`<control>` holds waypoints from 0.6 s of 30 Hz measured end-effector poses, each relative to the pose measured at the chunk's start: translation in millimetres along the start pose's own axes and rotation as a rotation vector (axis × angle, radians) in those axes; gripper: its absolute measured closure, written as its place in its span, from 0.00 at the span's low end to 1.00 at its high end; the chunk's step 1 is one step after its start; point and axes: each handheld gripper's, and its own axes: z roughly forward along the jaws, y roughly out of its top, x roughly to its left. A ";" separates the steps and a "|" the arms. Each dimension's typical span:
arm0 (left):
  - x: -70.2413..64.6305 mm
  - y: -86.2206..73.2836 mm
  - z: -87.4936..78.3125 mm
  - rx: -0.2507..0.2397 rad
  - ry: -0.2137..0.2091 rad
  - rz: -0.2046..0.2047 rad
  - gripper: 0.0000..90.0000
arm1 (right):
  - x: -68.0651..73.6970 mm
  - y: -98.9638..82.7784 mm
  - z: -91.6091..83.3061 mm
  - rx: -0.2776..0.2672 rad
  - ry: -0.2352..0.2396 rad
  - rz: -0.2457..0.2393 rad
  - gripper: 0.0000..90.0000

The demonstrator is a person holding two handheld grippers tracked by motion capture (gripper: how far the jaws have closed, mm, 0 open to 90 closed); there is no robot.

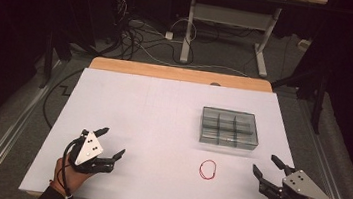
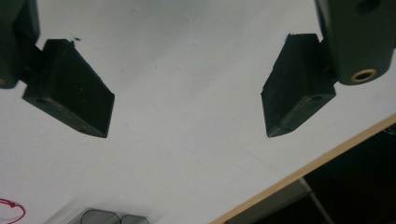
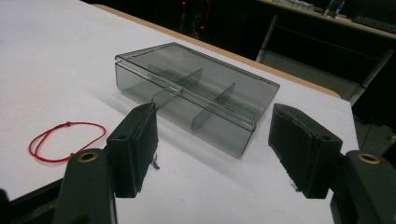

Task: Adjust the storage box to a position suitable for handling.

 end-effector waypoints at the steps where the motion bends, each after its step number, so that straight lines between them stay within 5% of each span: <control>1: 1.3 0.0 0.4 -0.011 -0.003 -0.003 0.18 | -1.9 -1.0 1.5 0.004 0.006 0.008 0.39; 18: 2.0 -6.7 3.0 0.021 -0.004 0.022 0.20 | -3.9 -1.1 12.4 0.024 0.009 -0.020 0.50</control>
